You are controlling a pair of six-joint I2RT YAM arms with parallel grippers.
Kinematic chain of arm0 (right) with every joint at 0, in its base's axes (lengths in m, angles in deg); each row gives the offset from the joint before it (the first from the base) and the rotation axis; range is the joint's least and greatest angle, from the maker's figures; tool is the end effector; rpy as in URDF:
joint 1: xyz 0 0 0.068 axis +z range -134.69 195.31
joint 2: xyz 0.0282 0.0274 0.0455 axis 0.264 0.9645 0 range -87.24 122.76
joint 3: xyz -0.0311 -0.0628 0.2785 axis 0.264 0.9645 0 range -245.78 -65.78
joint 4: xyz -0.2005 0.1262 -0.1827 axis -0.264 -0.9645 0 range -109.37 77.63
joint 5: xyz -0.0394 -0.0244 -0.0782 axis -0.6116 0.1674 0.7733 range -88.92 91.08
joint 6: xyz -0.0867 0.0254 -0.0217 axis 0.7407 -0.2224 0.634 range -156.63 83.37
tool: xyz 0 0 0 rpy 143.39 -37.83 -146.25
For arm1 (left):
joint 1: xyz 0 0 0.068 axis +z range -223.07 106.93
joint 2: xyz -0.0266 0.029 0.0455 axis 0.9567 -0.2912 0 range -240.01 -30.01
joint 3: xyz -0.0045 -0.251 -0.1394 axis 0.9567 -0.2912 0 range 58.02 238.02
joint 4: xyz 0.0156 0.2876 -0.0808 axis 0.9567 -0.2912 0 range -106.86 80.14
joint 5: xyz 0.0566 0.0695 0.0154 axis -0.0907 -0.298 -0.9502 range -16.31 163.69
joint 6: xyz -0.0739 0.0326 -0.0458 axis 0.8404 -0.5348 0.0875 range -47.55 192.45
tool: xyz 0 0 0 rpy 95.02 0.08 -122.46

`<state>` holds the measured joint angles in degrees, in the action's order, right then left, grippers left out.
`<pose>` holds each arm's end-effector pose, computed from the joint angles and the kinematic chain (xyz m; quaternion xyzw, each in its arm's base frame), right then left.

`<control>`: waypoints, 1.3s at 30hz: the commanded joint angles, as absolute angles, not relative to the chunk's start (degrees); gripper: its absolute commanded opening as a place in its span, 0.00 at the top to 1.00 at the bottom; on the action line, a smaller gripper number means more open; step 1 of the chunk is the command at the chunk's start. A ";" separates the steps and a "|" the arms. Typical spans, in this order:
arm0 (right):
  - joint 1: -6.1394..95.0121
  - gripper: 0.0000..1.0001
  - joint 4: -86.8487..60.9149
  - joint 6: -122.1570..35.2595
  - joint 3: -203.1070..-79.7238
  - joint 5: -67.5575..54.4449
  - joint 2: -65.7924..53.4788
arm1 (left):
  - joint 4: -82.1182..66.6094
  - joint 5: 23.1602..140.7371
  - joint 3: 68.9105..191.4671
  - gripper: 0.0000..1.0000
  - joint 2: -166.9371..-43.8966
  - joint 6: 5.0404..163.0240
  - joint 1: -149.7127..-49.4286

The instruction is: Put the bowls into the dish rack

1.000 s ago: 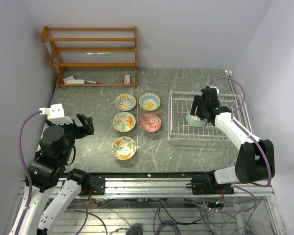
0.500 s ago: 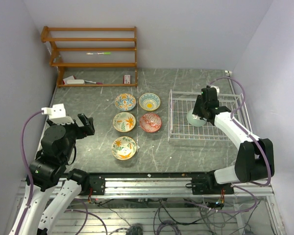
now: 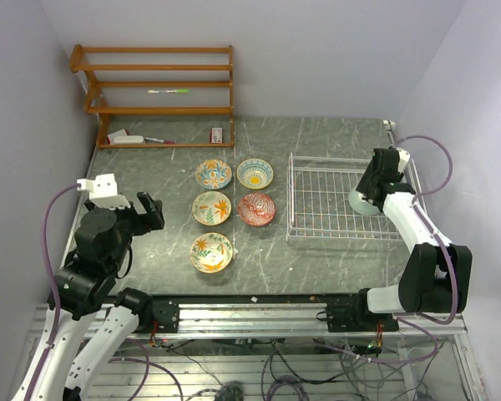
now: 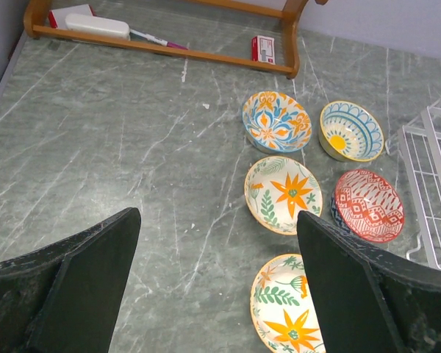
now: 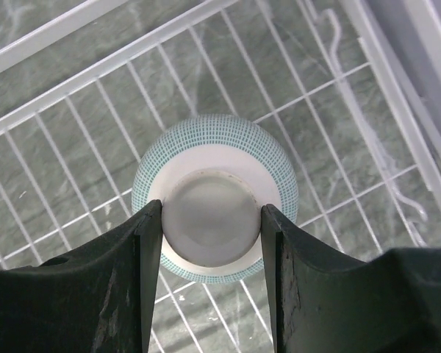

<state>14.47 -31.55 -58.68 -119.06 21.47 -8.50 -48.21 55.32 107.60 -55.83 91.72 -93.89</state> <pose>0.3565 -0.0344 0.2115 0.2470 0.8765 -0.0907 0.4031 0.1533 -0.0301 0.3660 -0.0870 0.7823 -0.0883 0.6104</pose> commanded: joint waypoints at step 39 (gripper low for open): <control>1.44 0.62 -15.33 -61.70 -124.05 22.85 3.00 | -43.47 55.93 108.62 0.02 -60.39 90.47 -93.37</control>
